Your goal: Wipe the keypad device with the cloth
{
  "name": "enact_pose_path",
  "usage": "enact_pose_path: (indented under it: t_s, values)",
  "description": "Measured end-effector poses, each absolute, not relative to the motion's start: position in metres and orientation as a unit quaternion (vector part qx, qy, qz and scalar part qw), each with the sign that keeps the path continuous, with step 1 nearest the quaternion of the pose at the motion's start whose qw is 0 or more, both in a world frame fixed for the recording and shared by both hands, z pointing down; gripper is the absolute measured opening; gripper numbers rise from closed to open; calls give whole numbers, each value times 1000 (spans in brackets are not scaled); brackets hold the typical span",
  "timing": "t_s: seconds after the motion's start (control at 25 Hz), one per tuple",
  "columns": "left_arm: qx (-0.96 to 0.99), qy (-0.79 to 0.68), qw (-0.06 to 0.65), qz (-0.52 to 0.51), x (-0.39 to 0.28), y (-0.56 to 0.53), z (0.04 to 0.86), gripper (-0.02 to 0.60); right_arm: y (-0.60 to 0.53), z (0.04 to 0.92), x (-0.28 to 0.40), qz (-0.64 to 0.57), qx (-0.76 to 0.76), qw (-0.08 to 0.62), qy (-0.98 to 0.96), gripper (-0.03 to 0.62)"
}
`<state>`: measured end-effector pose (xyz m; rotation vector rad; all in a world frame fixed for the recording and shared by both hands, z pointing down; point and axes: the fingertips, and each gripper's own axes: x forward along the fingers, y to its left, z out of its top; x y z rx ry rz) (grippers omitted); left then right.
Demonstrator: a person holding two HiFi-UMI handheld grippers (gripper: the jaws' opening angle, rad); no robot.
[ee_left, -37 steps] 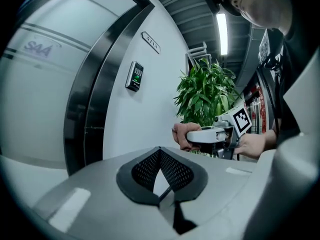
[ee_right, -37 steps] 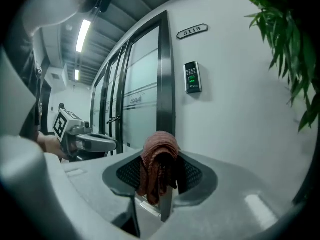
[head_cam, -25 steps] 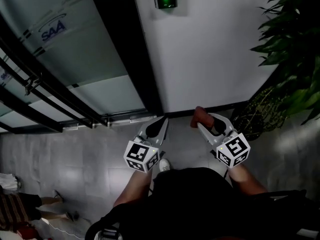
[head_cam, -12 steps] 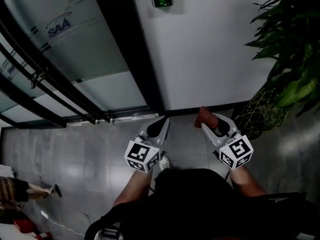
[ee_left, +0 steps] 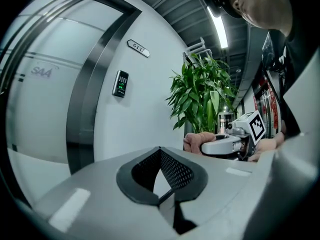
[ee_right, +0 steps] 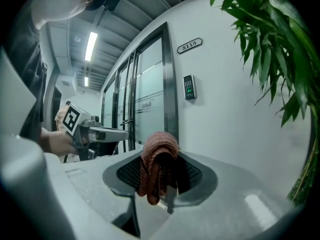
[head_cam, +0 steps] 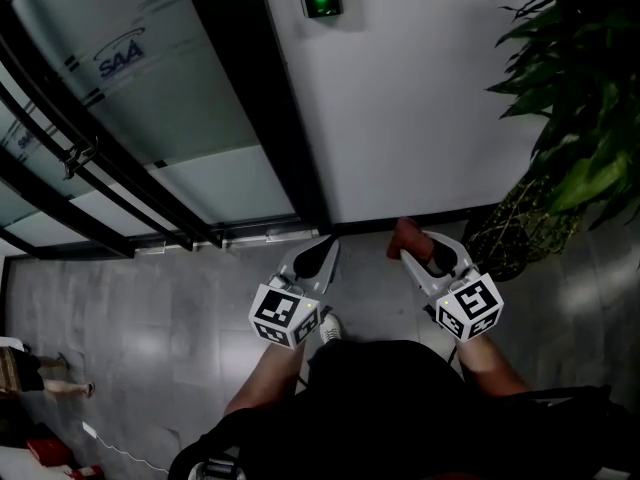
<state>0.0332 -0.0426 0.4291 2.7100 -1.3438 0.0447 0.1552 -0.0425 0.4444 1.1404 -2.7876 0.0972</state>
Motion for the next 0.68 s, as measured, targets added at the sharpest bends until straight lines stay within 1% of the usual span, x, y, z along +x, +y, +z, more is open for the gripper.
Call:
enact_pose_path:
  t_s: [0.68]
  values:
    - [901,-431,50,18,39,-41,423,15,-40,446,157,32,381,71,-921,144]
